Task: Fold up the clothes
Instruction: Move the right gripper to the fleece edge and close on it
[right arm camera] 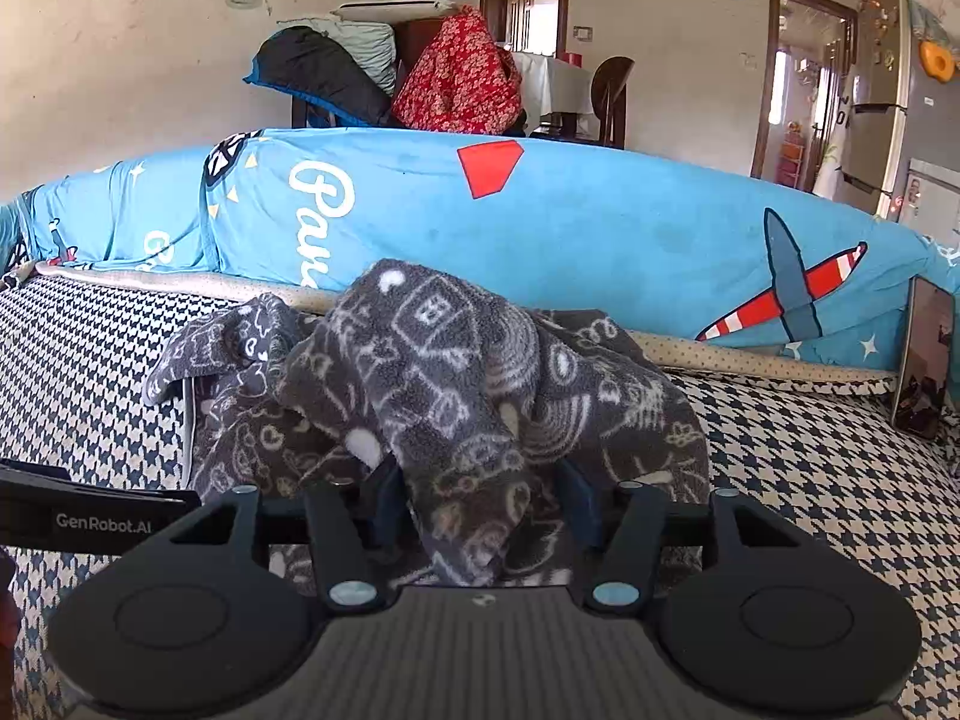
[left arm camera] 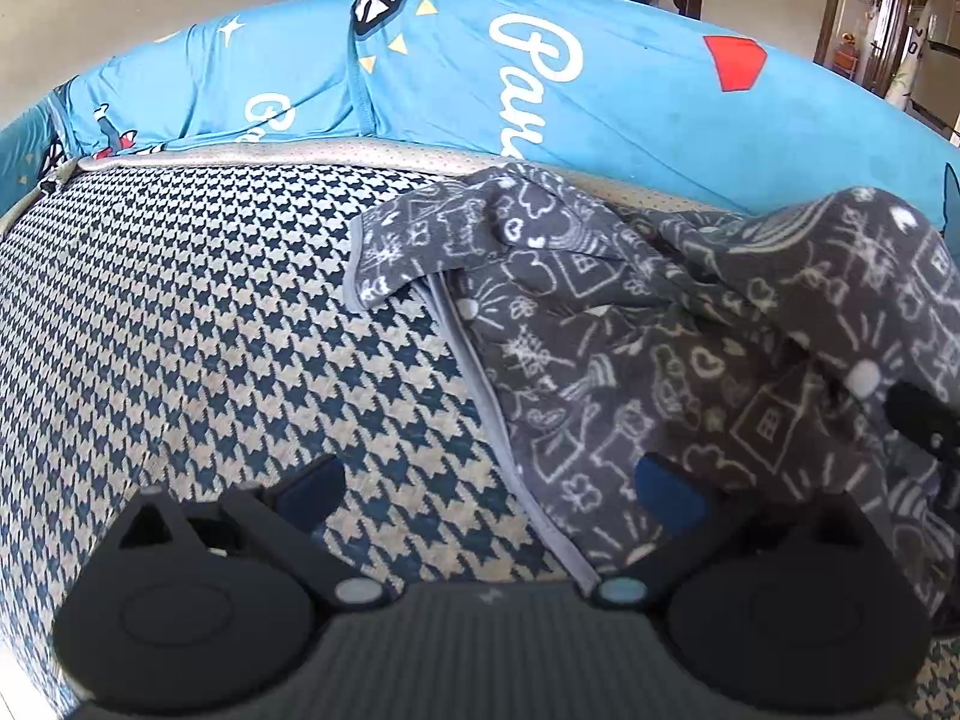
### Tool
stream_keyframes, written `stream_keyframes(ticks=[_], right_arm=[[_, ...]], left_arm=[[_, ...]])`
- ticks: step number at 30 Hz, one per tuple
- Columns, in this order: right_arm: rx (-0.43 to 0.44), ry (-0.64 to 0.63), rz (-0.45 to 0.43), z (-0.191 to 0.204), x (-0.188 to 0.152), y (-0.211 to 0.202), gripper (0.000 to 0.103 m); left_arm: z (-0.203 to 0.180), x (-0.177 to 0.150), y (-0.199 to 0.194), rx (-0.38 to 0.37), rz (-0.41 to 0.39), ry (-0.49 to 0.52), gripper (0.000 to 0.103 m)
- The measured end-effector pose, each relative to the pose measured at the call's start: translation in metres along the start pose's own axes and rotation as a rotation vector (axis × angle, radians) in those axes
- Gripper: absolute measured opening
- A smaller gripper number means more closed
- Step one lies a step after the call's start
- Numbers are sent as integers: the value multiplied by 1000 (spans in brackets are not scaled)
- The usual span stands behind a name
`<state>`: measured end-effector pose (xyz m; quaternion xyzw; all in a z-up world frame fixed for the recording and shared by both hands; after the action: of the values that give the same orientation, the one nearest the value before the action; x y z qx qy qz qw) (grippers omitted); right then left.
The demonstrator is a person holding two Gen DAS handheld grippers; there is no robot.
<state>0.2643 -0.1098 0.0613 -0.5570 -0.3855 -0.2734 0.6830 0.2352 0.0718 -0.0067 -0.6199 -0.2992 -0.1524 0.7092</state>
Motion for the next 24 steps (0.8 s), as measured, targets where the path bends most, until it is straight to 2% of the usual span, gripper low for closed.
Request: stream_keyframes(ticks=[4, 9, 10, 13, 15, 19, 20, 22, 23, 24], right_arm=[[21, 66, -45, -10, 9, -11, 52], [44, 130, -29, -21, 13, -11, 53], [46, 126, -20, -21, 12, -10, 54], [48, 86, 2, -18, 8, -9, 69], [52, 39, -8, -12, 6, -11, 74], [25, -50, -13, -4, 0, -8, 77], [4, -72, -10, -3, -3, -5, 77], [-4, -86, -6, -3, -6, -1, 57], [-4, -89, -4, -2, -7, 1, 42], [7, -73, -7, -4, -6, 1, 34]], left_arm=[[8, -3, -1, -27, 10, -54, 103], [7, -6, -2, -31, 15, -51, 103], [6, -7, -2, -31, 16, -48, 103], [5, -8, -3, -32, 18, -41, 103], [4, -8, -3, -35, 19, -40, 103], [3, -8, -3, -42, 24, -40, 103], [2, -8, -3, -43, 25, -38, 103], [2, -8, -2, -39, 26, -31, 103], [2, -8, -2, -35, 26, -27, 103], [3, -8, -2, -33, 24, -24, 103]])
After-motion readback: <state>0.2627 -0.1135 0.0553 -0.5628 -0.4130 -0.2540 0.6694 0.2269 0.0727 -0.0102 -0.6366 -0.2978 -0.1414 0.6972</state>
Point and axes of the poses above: each gripper's, at about its wrist camera, not at the fingertips, and y roughly the way its jaws point, z to its left, x to its top, the point moved 9 cm from there along y, roughly the way its jaws point, and after that the axes turned 9 degrees about y, right-handed, at the moved point
